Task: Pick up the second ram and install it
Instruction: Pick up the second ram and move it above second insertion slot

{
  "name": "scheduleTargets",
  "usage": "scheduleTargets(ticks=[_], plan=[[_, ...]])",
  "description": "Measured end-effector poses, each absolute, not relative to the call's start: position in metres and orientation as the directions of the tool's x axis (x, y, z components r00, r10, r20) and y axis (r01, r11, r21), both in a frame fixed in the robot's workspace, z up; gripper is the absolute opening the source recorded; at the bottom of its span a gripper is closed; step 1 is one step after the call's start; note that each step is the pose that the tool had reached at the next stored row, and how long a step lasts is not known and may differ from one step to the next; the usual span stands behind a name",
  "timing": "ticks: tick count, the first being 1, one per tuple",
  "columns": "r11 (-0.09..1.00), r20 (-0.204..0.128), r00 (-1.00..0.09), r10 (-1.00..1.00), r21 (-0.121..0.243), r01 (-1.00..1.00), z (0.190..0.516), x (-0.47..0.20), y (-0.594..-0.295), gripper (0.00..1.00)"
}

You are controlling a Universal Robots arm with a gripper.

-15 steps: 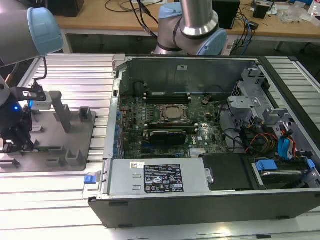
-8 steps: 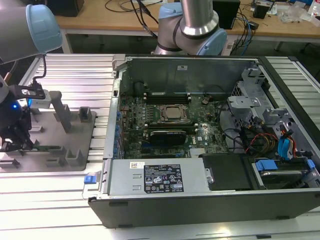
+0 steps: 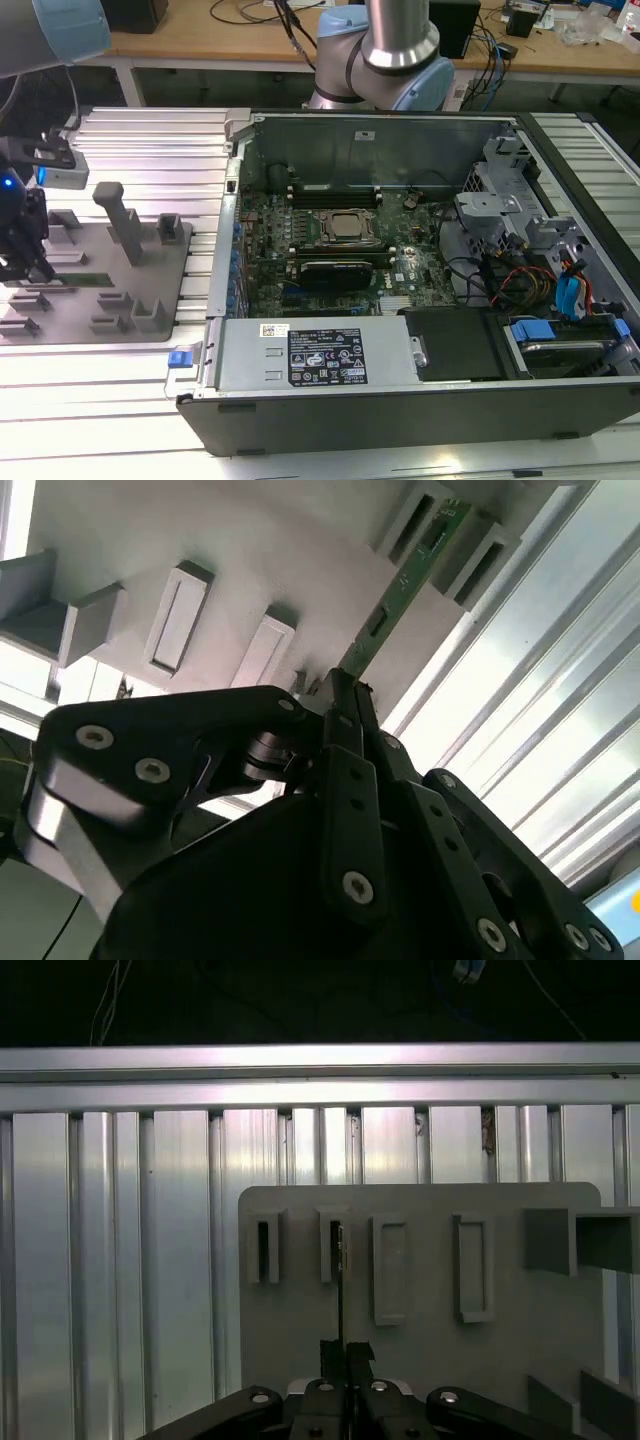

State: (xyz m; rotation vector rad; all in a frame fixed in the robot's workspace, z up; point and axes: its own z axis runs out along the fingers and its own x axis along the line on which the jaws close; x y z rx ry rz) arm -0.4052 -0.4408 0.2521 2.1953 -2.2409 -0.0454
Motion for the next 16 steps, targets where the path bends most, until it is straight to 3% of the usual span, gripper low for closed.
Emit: scheduleTargets(ticks=[8,16], plan=[[0.02,-0.017,-0.021,-1.0,0.022,-1.0,0.281,-0.405,-0.441,0.09],[0.02,-0.019,-0.021,-1.0,0.014,-1.0,0.336,-0.405,-0.441,0.09]])
